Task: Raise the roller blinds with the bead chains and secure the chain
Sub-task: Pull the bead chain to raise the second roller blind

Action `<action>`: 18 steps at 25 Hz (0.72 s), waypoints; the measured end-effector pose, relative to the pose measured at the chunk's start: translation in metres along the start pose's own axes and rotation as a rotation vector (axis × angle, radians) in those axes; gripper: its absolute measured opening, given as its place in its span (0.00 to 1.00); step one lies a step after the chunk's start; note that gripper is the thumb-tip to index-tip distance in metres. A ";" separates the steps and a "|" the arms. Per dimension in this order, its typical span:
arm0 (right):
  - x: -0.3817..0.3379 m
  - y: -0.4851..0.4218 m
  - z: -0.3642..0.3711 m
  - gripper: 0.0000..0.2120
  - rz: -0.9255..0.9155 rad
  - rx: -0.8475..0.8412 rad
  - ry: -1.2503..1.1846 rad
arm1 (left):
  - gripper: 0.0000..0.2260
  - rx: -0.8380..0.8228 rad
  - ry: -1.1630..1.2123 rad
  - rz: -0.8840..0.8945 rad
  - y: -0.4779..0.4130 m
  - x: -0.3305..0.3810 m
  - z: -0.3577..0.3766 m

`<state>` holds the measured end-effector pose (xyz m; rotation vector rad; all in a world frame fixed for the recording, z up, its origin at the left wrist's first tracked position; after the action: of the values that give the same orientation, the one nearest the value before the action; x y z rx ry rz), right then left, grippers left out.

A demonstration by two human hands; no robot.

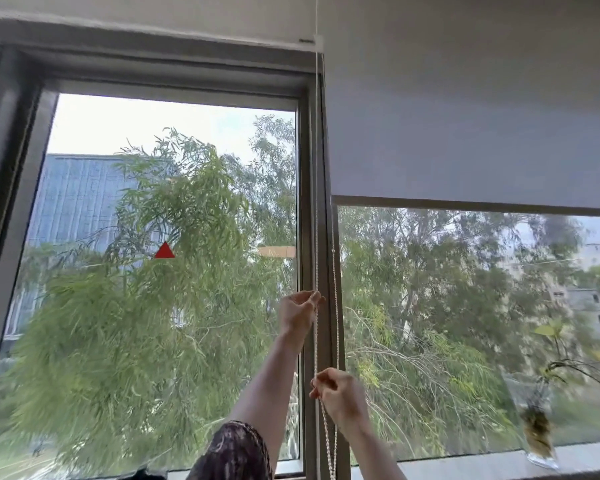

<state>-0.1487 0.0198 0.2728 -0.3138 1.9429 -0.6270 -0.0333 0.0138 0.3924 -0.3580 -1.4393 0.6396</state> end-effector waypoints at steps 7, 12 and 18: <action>0.026 0.013 0.011 0.05 0.035 -0.093 0.117 | 0.09 0.013 0.002 -0.003 0.001 -0.003 0.003; 0.039 0.021 0.016 0.05 0.063 -0.138 0.192 | 0.07 0.089 0.004 -0.057 0.006 -0.020 -0.002; 0.051 0.027 0.017 0.05 0.137 -0.154 0.173 | 0.05 0.076 -0.067 -0.086 0.015 -0.030 -0.006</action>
<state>-0.1544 0.0132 0.2137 -0.2258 2.1636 -0.4271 -0.0309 0.0087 0.3587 -0.2155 -1.4819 0.6399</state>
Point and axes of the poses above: each hand's wrist, its own y-axis away from the middle knuckle, its own z-axis out of the palm, x = y × z, the point moved 9 cm from there along -y, towards the middle knuckle, and after that the axes turned 3 degrees about z, right-handed, at the moved point
